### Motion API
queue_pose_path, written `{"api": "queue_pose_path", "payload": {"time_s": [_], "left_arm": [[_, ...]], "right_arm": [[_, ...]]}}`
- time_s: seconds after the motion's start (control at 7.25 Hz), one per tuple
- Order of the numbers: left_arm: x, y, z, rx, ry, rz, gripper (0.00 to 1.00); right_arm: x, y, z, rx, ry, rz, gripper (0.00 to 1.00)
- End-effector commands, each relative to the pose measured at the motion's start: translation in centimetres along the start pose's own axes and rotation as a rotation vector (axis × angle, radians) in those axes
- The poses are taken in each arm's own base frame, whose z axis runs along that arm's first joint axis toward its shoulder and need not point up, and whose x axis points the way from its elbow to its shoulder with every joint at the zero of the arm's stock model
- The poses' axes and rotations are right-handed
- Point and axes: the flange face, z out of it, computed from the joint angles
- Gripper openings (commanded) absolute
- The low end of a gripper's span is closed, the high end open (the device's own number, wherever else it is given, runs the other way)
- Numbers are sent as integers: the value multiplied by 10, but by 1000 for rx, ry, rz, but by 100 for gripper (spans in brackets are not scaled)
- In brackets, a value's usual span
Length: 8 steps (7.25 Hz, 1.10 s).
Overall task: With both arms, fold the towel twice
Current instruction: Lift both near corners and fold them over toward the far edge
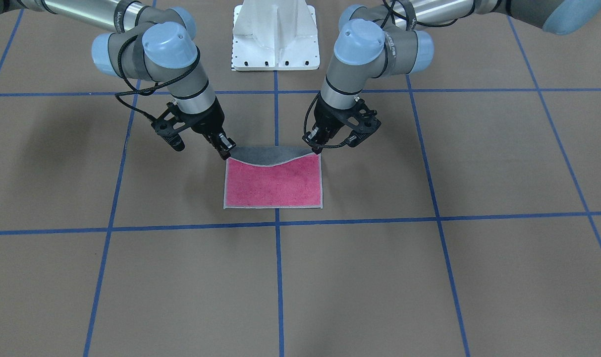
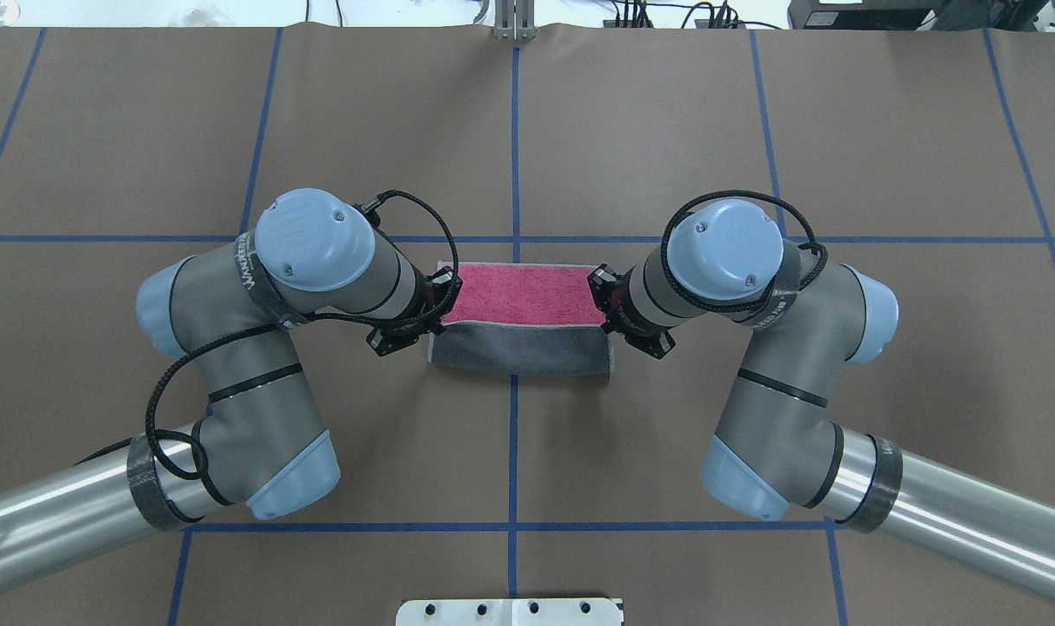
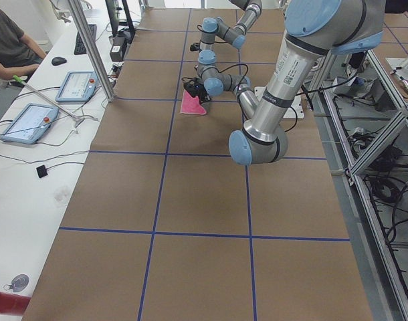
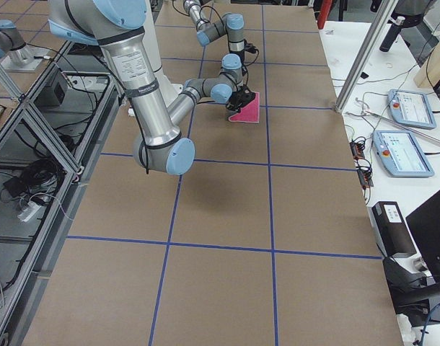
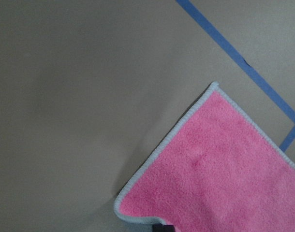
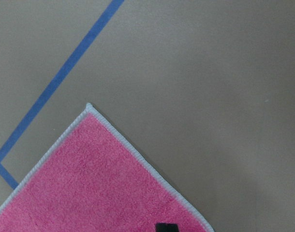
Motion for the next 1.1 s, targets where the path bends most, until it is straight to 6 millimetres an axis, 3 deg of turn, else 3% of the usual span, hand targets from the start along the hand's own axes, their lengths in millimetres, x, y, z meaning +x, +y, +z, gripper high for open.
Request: {"api": "queue_pose_path", "payload": {"time_s": [0.0, 0.28, 0.97], "left_arm": [[13, -19, 7, 25, -3, -20, 0], [17, -31, 9, 39, -2, -28, 0], [39, -50, 22, 66, -15, -17, 0]], "right_arm": [[-13, -16, 0, 22, -6, 0, 0], [-31, -17, 10, 33, 2, 7, 0], [-36, -33, 14, 56, 8, 0, 0]]}}
